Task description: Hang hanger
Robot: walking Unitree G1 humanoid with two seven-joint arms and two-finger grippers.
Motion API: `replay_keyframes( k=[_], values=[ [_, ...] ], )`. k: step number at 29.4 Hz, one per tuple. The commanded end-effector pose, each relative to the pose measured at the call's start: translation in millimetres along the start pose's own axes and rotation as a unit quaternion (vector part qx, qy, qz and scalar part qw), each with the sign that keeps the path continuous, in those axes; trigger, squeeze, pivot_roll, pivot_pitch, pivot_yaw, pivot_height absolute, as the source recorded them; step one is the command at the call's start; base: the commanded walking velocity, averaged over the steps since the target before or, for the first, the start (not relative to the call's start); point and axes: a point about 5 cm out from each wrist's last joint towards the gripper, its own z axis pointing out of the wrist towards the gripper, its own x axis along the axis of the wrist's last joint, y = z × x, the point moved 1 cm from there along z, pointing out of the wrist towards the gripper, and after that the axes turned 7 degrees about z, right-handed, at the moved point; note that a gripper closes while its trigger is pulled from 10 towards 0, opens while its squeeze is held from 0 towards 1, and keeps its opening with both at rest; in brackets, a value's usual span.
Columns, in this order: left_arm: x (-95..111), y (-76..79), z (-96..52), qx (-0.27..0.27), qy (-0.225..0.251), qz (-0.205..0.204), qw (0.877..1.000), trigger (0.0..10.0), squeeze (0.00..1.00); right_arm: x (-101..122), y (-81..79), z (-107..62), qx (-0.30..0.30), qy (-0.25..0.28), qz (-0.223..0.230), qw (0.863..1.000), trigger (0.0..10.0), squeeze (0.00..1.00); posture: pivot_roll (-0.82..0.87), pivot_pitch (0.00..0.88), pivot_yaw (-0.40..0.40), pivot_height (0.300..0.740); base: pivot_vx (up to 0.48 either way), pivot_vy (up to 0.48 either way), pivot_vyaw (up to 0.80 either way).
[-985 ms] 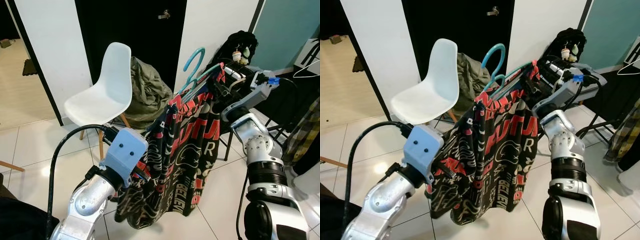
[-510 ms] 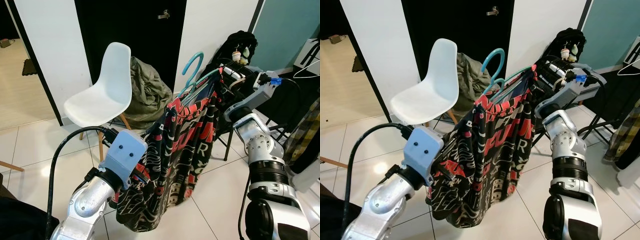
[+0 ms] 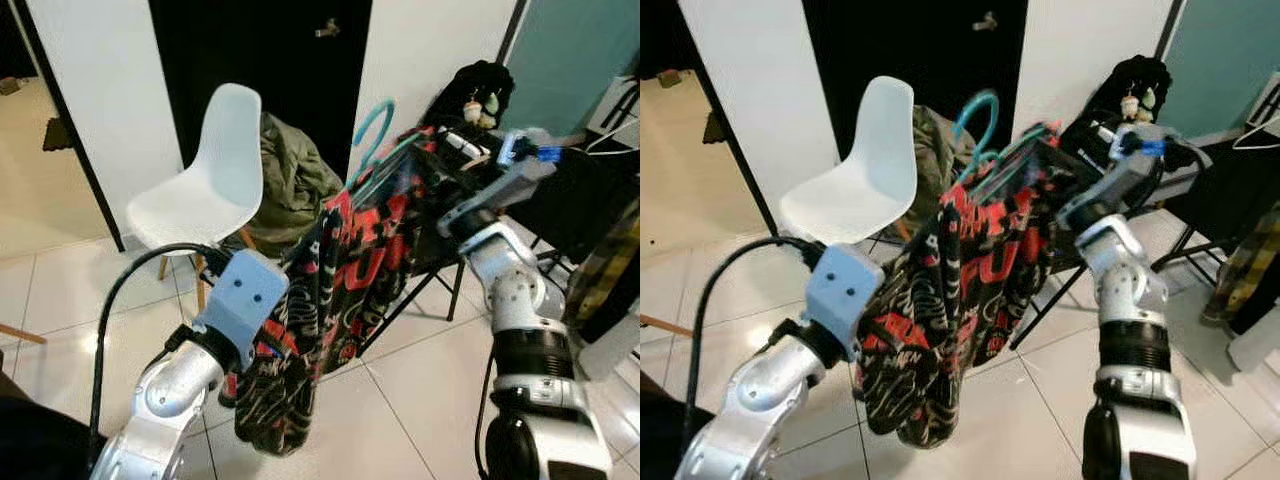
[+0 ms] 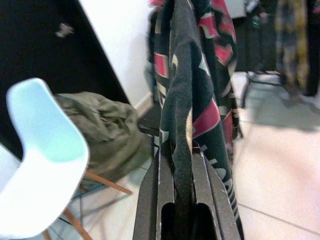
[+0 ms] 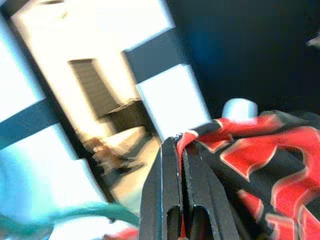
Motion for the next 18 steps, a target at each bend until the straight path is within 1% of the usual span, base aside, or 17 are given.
replay_keyframes(
  k=[1, 2, 3, 7, 8, 9, 11, 13, 14, 16, 18],
  values=[
    [-2, 0.1, 1.0, -0.019, -0.002, 0.008, 1.0, 10.0, 0.0, 0, -24.6, 3.0, 0.077, -0.021, -0.015, 0.997, 0.0, 0.0, 0.01, 0.008, -0.049, 0.74, 0.0, 0.0, 0.0],
    [-3, -2.1, 0.6, -0.024, -0.003, 0.012, 1.0, 10.0, 0.0, -3, -31.4, 1.0, 0.099, -0.036, -0.024, 0.994, 0.0, 0.0, 0.0, 0.007, -0.05, 0.74, 0.0, 0.0, 0.0],
    [-5, -6.1, -1.5, -0.037, -0.006, 0.018, 0.999, 10.0, 0.0, -5, -34.4, -2.2, 0.109, -0.051, -0.034, 0.992, 0.0, 0.0, 0.0, 0.004, -0.047, 0.74, 0.0, 0.0, 0.0],
    [-7, -8.9, -3.2, -0.046, -0.008, 0.021, 0.999, 10.0, 0.0, -6, -34.6, -4.3, 0.111, -0.058, -0.039, 0.991, 0.0, 0.0, 0.0, 0.004, -0.047, 0.74, 0.0, 0.0, 0.0],
    [-9, -13.6, -5.4, -0.055, -0.011, 0.027, 0.998, 10.0, 0.0, -7, -32.9, -6.4, 0.107, -0.063, -0.043, 0.991, 0.0, 0.0, 0.0, 0.001, -0.045, 0.74, 0.0, 0.0, 0.0],
    [-14, -23.1, -9.2, -0.07, -0.019, 0.044, 0.996, 10.0, 0.0, -8, -30.9, -9.9, 0.103, -0.072, -0.049, 0.991, 0.0, 0.0, -0.01, 0.0, -0.042, 0.74, 0.0, 0.0, 0.0],
    [-14, -23.1, -9.2, -0.07, -0.019, 0.044, 0.996, 10.0, 0.0, -8, -30.9, -9.9, 0.103, -0.072, -0.049, 0.991, 0.0, 0.0, -0.01, 0.0, -0.042, 0.74, 0.0, 0.0, 0.0],
    [-21, -45.0, -16.8, -0.092, -0.036, 0.072, 0.993, 10.0, 0.0, -12, -29.4, -17.6, 0.099, -0.093, -0.062, 0.989, 0.0, 0.0, -0.01, 0.0, -0.038, 0.74, 0.0, 0.0, 0.0],
    [-21, -45.0, -16.8, -0.092, -0.036, 0.072, 0.993, 10.0, 0.0, -12, -29.4, -17.6, 0.099, -0.093, -0.062, 0.989, 0.0, 0.0, -0.01, 0.0, -0.038, 0.74, 0.0, 0.0, 0.0],
    [-22, -73.7, -25.9, -0.119, -0.051, 0.099, 0.987, 10.0, 0.0, -18, -25.1, -26.3, 0.089, -0.122, -0.082, 0.985, 0.0, 0.0, -0.01, 0.0, -0.039, 0.74, 0.0, 0.0, 0.0],
    [-22, -73.7, -25.9, -0.119, -0.051, 0.099, 0.987, 10.0, 0.0, -18, -25.1, -26.3, 0.089, -0.122, -0.082, 0.985, 0.0, 0.0, -0.01, 0.0, -0.039, 0.74, 0.0, 0.0, 0.0]
  ],
)
